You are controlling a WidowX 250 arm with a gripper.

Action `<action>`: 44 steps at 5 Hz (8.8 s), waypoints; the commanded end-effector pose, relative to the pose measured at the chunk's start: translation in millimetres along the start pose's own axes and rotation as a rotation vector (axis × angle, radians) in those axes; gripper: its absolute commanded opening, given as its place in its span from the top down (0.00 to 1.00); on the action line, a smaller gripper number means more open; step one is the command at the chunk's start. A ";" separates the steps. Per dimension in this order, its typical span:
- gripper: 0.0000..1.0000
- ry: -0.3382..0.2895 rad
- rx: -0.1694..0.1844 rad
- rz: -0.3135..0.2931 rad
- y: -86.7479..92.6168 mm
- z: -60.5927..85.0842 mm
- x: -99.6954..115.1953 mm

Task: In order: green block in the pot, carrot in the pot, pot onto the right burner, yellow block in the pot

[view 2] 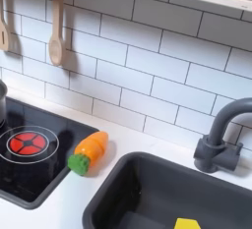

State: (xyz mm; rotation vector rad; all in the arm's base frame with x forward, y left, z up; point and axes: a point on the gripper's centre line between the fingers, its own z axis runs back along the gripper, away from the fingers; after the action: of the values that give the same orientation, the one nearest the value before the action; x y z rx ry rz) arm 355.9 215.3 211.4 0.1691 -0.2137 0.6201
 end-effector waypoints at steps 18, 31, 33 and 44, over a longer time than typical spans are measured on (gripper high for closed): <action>0.00 0.055 -0.189 -0.512 -169.4 19.9 -96.9; 1.00 0.139 -0.181 -0.557 -179.5 -19.8 -97.1; 1.00 0.140 -0.197 -0.525 -173.6 -16.1 -94.5; 1.00 -0.035 -0.048 -0.031 -21.3 40.7 -18.9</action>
State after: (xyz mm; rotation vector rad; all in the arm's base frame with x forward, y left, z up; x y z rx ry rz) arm 347.8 173.4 249.9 0.1408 -0.2752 0.5682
